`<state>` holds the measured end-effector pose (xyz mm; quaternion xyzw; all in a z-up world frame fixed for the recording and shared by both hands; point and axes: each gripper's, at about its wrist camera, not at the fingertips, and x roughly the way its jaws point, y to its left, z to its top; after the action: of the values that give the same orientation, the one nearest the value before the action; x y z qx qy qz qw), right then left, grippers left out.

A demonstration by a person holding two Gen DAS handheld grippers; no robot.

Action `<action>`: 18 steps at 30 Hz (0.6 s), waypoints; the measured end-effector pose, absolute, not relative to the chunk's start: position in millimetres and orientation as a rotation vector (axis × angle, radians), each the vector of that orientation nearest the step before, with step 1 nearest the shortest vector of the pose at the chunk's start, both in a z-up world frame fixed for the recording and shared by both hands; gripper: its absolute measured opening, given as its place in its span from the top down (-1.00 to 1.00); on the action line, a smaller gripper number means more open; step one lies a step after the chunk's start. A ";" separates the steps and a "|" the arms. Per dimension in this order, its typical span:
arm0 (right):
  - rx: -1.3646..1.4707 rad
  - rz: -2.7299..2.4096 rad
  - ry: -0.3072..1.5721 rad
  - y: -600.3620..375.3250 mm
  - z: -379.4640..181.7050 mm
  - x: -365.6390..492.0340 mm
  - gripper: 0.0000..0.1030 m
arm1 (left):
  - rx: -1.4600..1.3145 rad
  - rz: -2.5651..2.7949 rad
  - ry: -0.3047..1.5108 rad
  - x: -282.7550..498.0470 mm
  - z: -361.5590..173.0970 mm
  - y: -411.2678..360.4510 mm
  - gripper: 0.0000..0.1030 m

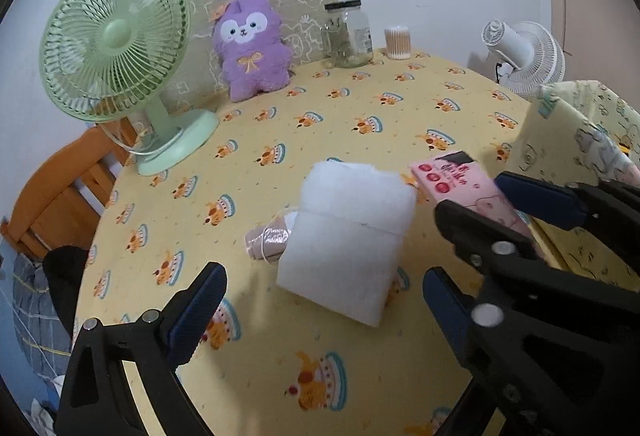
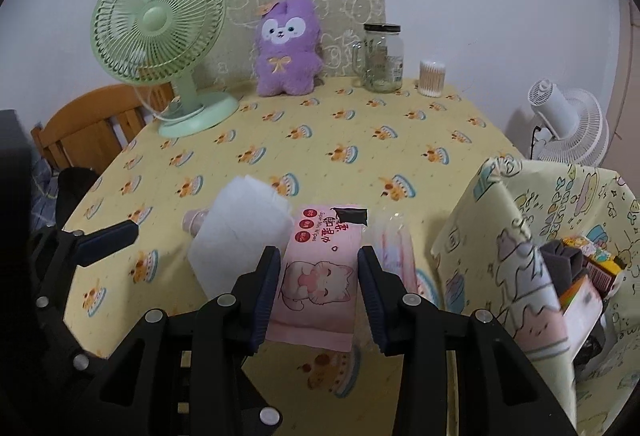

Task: Organize soft objects
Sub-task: 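Grasp the white tissue pack with the left gripper while the right holds the pink pack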

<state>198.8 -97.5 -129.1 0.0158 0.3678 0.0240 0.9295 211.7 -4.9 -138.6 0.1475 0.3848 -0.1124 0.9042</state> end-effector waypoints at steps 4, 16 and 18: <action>0.037 0.038 0.758 -101.6 -131.6 206.7 0.17 | 0.285 -0.212 0.820 228.6 -147.2 -5.2 -0.91; 0.049 0.031 0.806 -105.7 -147.5 219.7 0.16 | 0.263 -0.257 0.876 236.5 -163.7 -11.8 -0.22; 0.049 0.030 0.810 -105.5 -148.9 220.4 0.16 | 0.273 -0.248 0.860 233.1 -162.3 -12.3 -0.10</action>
<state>220.4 -105.5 -148.9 0.0238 0.3940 0.0146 0.9187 233.1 -12.3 -162.3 0.1317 0.4143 -0.1194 0.8926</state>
